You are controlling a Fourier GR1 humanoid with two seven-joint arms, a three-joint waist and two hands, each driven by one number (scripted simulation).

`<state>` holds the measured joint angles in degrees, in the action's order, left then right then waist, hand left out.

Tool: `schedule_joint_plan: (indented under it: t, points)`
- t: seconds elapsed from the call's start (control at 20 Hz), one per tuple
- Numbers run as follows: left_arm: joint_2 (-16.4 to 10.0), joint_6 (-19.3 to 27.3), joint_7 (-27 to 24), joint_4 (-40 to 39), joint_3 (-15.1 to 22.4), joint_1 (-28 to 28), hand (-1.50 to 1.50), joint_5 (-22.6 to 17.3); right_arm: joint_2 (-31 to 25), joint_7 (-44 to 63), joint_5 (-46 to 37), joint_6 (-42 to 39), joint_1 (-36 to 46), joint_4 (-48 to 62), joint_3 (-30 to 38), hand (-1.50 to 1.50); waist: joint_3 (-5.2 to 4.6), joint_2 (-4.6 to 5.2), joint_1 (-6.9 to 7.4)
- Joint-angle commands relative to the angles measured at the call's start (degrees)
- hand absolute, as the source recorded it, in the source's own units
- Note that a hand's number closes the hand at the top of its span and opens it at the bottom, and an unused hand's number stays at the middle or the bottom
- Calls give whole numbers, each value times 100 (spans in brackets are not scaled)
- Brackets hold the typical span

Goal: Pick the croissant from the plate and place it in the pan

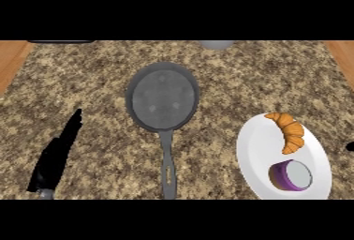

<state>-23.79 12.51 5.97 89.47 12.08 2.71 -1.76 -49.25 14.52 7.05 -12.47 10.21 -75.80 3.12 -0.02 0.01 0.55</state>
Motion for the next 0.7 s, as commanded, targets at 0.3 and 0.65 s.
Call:
schedule_joint_plan:
  t: [0.3, 0.65]
  points:
    - [43, -256, 76, 42, -219, -14, 0, 89, 100, 1479, -148, -1244, 1481, 265, -512, -150, -1, 8, 24]
    - [248, -205, -23, 88, -283, 93, 0, 337, 675, 2311, -433, -1651, 1861, 239, -871, -150, -1, -2, -13]
